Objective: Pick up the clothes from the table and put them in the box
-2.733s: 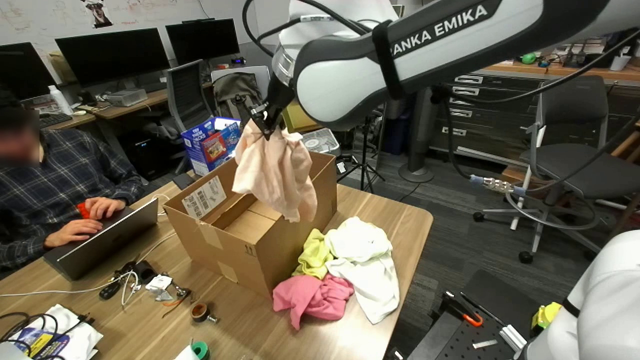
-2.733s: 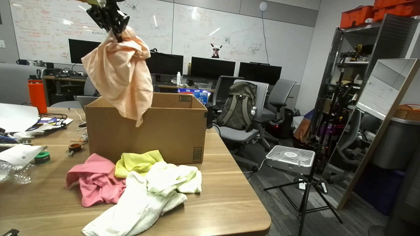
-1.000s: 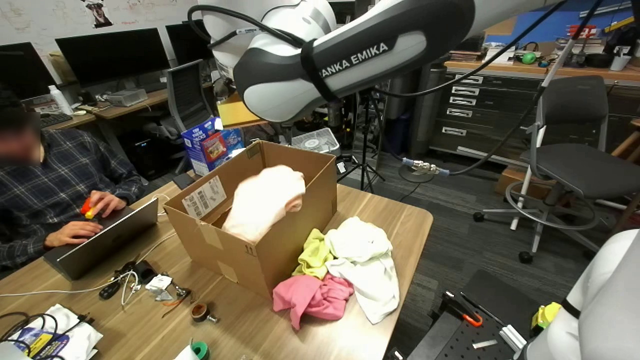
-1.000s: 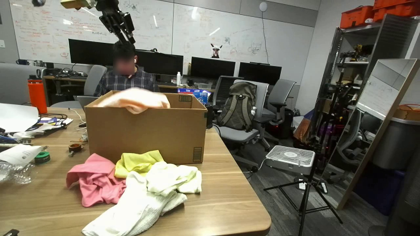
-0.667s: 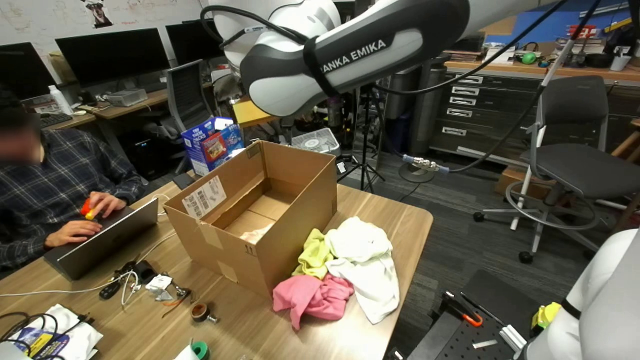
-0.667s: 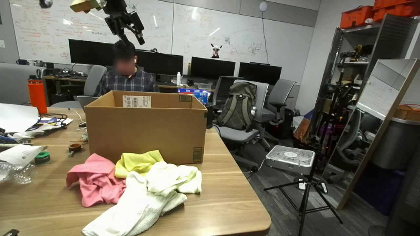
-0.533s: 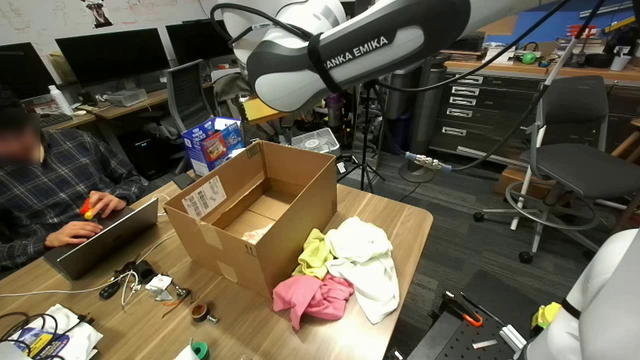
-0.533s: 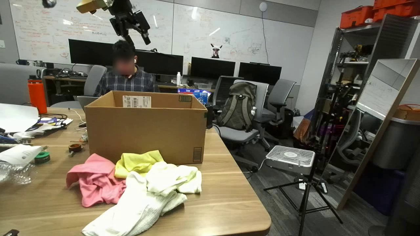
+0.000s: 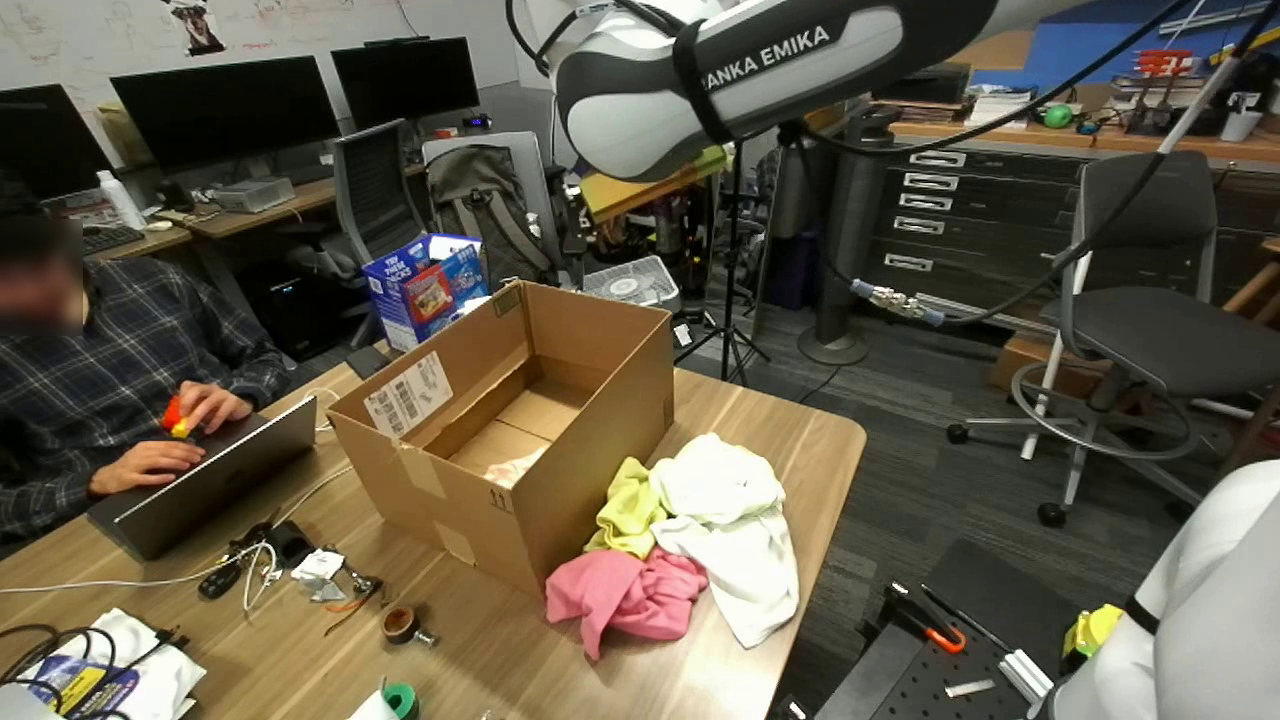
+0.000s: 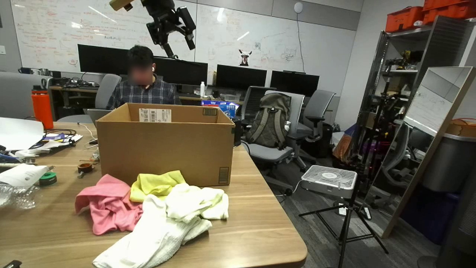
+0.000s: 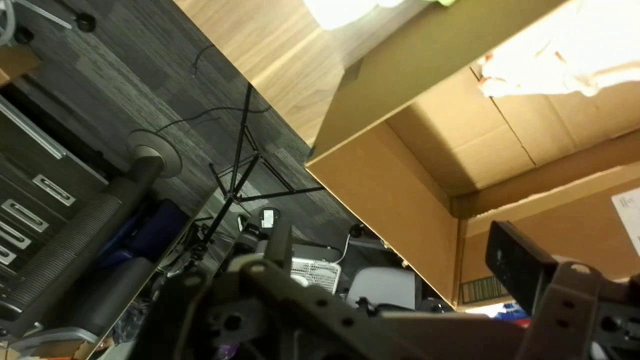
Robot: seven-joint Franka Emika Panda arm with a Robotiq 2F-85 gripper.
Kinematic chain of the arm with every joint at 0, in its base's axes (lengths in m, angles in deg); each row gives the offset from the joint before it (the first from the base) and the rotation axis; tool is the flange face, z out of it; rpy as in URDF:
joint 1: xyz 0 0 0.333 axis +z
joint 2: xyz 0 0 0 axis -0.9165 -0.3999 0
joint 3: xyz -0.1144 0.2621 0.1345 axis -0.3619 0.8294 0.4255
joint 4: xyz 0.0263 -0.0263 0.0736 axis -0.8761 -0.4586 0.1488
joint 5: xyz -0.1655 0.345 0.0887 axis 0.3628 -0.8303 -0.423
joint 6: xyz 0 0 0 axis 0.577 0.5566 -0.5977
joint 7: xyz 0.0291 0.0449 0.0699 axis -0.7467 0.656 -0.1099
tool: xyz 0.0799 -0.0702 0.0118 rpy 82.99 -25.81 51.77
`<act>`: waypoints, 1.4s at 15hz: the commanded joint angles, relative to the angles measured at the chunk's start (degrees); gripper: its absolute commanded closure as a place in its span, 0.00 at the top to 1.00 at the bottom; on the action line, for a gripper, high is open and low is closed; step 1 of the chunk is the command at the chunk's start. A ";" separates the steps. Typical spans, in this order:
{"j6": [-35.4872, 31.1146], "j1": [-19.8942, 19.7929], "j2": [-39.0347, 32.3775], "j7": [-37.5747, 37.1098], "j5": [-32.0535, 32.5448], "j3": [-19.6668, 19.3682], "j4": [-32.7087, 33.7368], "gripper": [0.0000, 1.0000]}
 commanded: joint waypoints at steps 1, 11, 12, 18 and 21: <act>4.29 -0.68 5.46 9.86 -2.64 -0.51 -4.86 1.00; 10.89 -1.62 9.09 35.05 1.81 -0.69 -12.78 1.00; 10.33 -1.67 8.99 36.75 2.43 -0.84 -13.47 1.00; 3.02 -2.11 8.22 43.03 0.40 -2.94 -17.72 1.00; -0.86 -2.47 7.41 45.45 -2.23 -4.25 -19.39 1.00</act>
